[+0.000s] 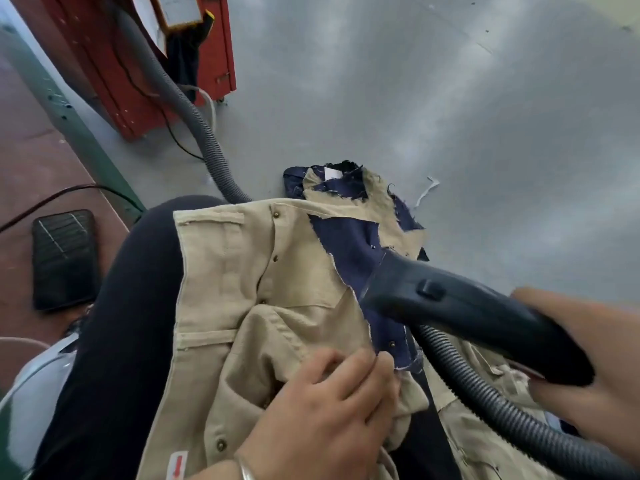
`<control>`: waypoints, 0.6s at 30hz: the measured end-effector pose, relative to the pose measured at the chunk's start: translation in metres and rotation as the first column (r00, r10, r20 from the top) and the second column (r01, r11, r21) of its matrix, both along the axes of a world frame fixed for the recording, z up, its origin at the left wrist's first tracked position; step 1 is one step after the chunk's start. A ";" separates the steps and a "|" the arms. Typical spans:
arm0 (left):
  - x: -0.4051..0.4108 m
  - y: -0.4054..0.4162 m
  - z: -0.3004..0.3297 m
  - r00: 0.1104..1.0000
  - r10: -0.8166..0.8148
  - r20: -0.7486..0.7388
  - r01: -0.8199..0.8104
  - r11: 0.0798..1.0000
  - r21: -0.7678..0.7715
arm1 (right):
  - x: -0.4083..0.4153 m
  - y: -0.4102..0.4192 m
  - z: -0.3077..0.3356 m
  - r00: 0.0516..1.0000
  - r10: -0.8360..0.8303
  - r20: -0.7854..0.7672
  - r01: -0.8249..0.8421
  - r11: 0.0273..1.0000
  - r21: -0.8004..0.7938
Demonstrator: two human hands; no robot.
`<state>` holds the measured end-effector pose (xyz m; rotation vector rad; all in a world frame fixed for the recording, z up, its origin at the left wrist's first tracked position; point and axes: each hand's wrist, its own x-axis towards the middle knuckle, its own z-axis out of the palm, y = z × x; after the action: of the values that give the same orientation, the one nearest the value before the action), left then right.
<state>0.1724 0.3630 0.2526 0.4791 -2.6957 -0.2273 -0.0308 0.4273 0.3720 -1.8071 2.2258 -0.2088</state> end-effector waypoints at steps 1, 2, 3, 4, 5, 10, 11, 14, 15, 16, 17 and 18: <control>-0.001 -0.001 0.000 1.000 -0.011 -0.017 0.011 1.000 0.011 | 0.008 -0.002 -0.004 0.996 0.027 -0.089 -0.022 0.998 0.052; -0.002 -0.002 0.001 0.999 -0.021 -0.029 0.022 0.999 0.034 | 0.016 -0.006 -0.006 0.980 0.044 -0.196 -0.014 0.988 0.155; -0.002 -0.003 0.002 0.999 -0.029 -0.032 0.031 0.998 0.059 | 0.022 -0.012 -0.007 0.962 0.054 -0.269 0.012 0.971 0.238; -0.001 -0.004 0.003 0.999 -0.031 -0.033 0.034 0.996 0.083 | 0.027 -0.021 -0.008 0.941 0.071 -0.330 0.034 0.952 0.303; -0.001 -0.004 0.003 0.999 -0.036 -0.033 0.039 0.993 0.107 | 0.031 -0.030 -0.007 0.921 0.093 -0.378 0.038 0.945 0.324; 0.002 -0.007 0.001 0.999 -0.014 -0.048 0.022 0.985 0.170 | 0.055 -0.081 -0.012 0.934 0.028 -0.355 0.053 0.974 0.218; 0.001 -0.007 0.002 0.999 -0.009 -0.047 0.017 0.986 0.166 | 0.056 -0.090 -0.015 0.942 0.020 -0.335 0.046 0.981 0.190; 0.001 -0.007 0.002 0.999 0.015 -0.049 -0.008 0.990 0.141 | 0.054 -0.113 -0.026 0.962 0.024 -0.271 0.013 0.991 0.133; 0.002 -0.006 0.002 0.998 0.028 -0.052 -0.020 0.989 0.144 | 0.053 -0.119 -0.029 0.968 0.022 -0.248 0.007 0.993 0.115; 0.003 -0.006 0.002 0.998 0.041 -0.057 -0.032 0.988 0.151 | 0.051 -0.123 -0.031 0.974 0.017 -0.224 0.005 0.995 0.100; 0.004 -0.005 0.002 0.997 0.051 -0.057 -0.042 0.986 0.159 | 0.048 -0.127 -0.032 0.979 0.012 -0.202 0.005 0.996 0.086; 0.004 -0.004 0.002 0.997 0.057 -0.055 -0.047 0.985 0.167 | 0.045 -0.129 -0.034 0.983 0.011 -0.184 0.002 0.998 0.069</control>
<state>0.1766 0.3591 0.2542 0.5810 -2.6145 -0.4465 0.0137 0.2985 0.3384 -1.8625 2.3198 0.0373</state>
